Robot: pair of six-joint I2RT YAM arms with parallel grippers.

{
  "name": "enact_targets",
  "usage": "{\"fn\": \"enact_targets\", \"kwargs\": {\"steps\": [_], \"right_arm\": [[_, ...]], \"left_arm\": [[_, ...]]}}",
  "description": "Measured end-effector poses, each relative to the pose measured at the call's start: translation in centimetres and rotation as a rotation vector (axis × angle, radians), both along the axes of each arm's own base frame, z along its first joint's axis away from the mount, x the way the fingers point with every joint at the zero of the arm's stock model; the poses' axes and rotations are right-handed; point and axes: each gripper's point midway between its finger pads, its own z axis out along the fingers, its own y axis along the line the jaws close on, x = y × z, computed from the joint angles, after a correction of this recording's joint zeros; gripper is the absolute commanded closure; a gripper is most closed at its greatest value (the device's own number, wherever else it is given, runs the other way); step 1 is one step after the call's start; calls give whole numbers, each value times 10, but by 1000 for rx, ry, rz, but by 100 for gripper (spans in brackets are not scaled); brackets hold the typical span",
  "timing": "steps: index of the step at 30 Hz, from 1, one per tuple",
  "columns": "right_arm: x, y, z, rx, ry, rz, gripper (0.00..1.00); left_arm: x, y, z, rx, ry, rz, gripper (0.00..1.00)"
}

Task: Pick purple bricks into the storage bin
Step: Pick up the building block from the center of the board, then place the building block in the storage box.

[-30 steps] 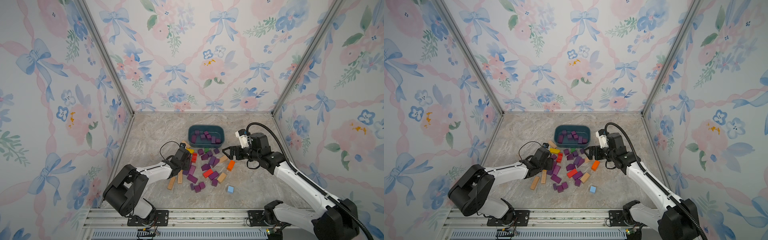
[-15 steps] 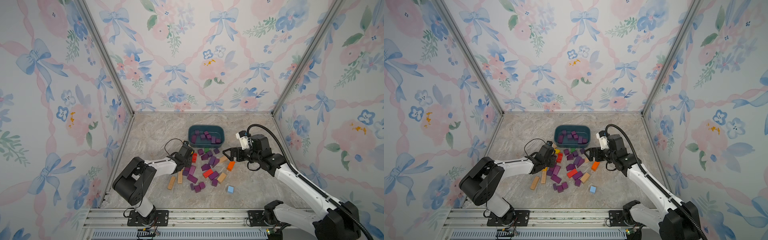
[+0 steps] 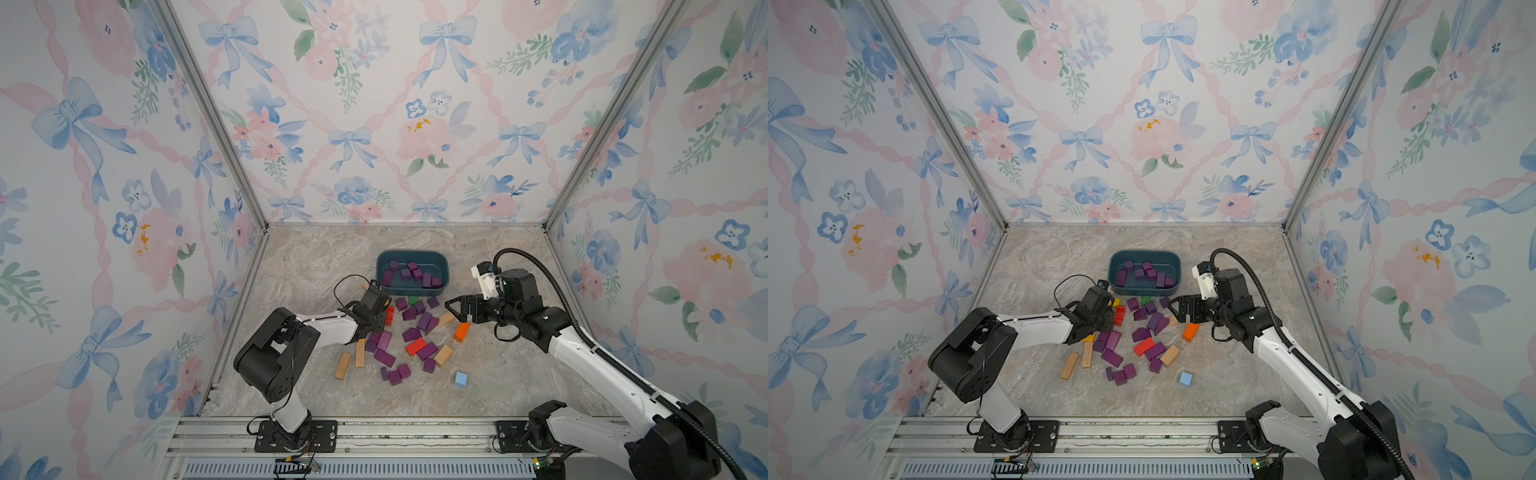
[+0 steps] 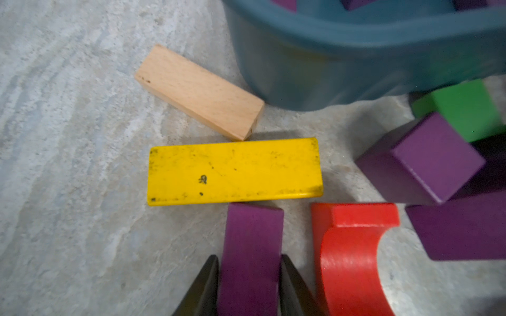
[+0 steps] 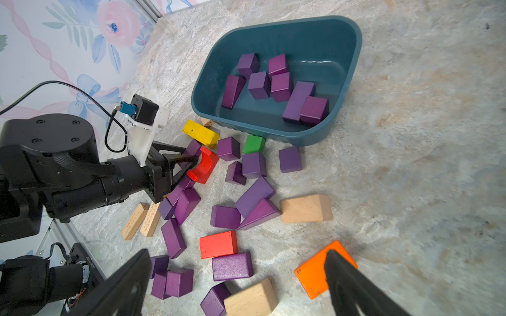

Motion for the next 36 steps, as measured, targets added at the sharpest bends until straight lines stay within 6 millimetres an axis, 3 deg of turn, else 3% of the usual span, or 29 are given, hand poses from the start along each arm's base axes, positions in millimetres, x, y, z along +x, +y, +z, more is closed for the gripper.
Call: {"fn": "enact_targets", "kwargs": {"steps": [11, 22, 30, 36], "right_arm": [[0, 0, 0, -1, 0, 0, 3], [0, 0, 0, -1, 3, -1, 3], [-3, -2, -2, -6, 13, -1, 3], [-4, -3, 2, -3, 5, -2, 3]], "left_arm": [[1, -1, 5, -3, -7, -8, 74], [8, -8, 65, -94, -133, -20, 74], [38, -29, 104, -126, -214, -41, 74], [68, -46, 105, -122, -218, -55, 75]]}}
